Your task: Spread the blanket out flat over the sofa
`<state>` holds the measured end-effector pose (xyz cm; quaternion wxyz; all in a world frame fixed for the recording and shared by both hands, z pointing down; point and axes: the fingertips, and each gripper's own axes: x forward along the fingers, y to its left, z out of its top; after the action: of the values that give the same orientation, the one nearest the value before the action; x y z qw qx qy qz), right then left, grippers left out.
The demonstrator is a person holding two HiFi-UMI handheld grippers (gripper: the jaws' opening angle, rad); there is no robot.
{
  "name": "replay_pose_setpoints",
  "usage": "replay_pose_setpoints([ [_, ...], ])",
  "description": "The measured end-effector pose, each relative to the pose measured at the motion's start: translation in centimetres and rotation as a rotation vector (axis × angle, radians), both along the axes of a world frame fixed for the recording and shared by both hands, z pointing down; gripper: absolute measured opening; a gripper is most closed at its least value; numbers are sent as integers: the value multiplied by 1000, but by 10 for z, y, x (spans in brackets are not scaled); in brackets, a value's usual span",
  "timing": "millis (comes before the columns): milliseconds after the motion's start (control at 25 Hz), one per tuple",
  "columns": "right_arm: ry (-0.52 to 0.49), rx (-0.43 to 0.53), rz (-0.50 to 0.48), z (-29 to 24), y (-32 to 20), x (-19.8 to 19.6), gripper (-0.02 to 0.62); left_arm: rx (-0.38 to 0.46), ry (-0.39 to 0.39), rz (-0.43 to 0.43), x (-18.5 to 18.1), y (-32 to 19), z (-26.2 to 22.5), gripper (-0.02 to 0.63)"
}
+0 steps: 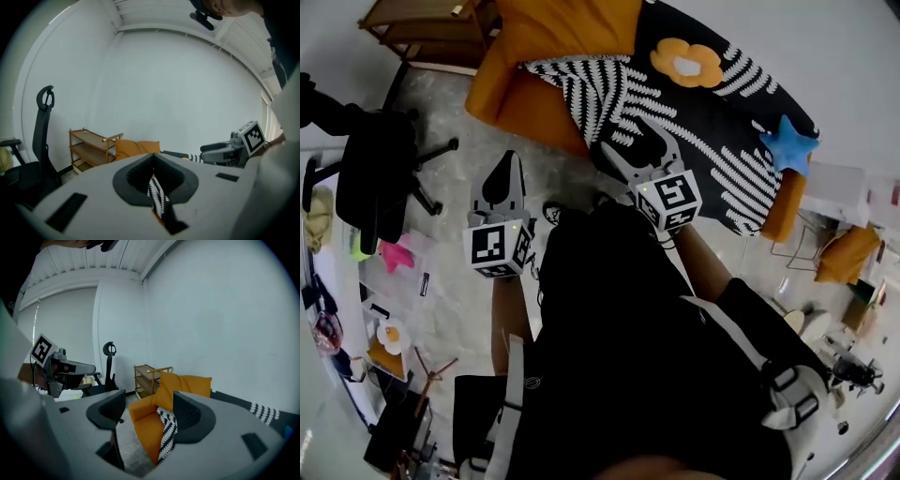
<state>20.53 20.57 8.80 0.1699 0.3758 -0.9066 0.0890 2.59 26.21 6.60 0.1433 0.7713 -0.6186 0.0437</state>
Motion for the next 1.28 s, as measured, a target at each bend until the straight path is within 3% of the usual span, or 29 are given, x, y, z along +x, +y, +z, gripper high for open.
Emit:
replay_pose_setpoints([
  [280,40,-100,69,54,-12,10,325,-71,65,57,18,-15,57,21],
  [560,63,-151,110,85,-22,16,325,-143,66,106,33,-29,93,21],
  [760,68,-239,168,135,-49,36,325,-199,57,136,45,-48,127,21],
  [1280,66,-371,231,237,-186,74,325,-383,2,120,66,-163,208,21],
])
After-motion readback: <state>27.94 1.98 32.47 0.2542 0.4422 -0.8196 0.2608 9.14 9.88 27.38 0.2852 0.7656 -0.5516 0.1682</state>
